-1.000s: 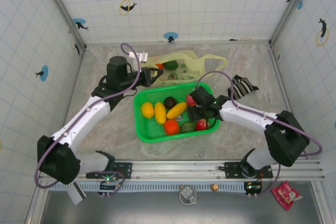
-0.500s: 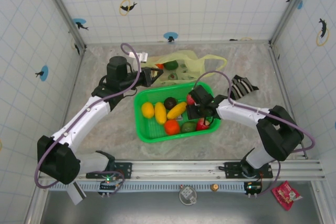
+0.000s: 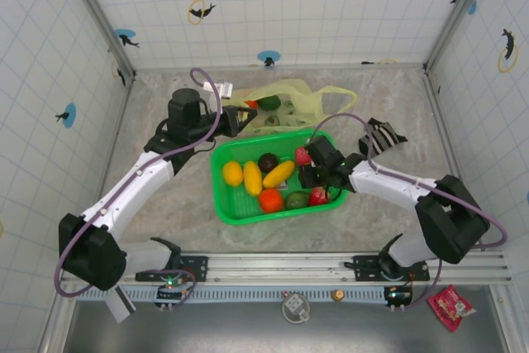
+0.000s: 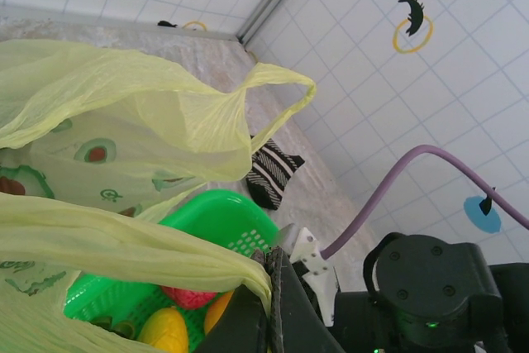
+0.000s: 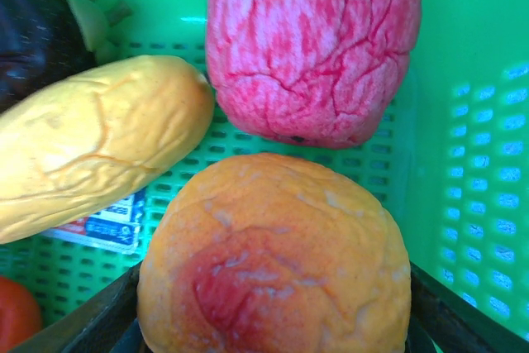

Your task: Place the fake fruits into the plastic bag and tie a complex knot

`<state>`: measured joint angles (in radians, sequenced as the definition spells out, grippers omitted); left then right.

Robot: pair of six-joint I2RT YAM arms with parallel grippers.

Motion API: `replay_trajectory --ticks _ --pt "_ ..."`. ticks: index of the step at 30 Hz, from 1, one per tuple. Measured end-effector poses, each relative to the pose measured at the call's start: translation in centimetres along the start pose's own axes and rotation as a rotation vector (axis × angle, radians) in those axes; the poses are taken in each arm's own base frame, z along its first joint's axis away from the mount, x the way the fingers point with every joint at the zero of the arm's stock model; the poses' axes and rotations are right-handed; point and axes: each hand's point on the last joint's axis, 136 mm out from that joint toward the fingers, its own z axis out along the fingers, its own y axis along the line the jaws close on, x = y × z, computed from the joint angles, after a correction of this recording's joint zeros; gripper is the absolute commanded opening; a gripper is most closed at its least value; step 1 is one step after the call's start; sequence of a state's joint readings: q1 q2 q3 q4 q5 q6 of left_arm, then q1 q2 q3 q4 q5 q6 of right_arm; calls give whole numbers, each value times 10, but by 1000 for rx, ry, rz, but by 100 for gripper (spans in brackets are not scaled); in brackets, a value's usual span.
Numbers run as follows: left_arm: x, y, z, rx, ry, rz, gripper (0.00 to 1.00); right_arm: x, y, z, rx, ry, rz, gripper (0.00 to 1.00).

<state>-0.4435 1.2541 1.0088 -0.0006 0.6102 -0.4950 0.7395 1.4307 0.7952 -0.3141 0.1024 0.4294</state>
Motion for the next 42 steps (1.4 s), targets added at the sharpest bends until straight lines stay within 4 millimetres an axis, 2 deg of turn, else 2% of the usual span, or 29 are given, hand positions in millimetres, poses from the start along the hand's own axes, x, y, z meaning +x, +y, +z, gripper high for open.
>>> replay_trajectory --ticks 5,12,16,20,31,42 --pt "0 0 0 0 0 -1 0 -17 11 -25 -85 -73 -16 61" --pt "4 0 -3 -1 2 -2 0 -45 32 -75 -260 -236 -36 59" --pt "12 3 -4 -8 15 -12 0 -60 38 -86 -317 -297 -27 59" --pt "15 5 -4 -12 23 -18 0 -73 42 -75 -311 -284 -17 59" --pt "15 4 -5 -13 24 -18 0 -160 54 -44 -203 -363 21 57" --pt "8 -1 -5 0 16 -10 0 -228 75 12 -124 -418 76 62"
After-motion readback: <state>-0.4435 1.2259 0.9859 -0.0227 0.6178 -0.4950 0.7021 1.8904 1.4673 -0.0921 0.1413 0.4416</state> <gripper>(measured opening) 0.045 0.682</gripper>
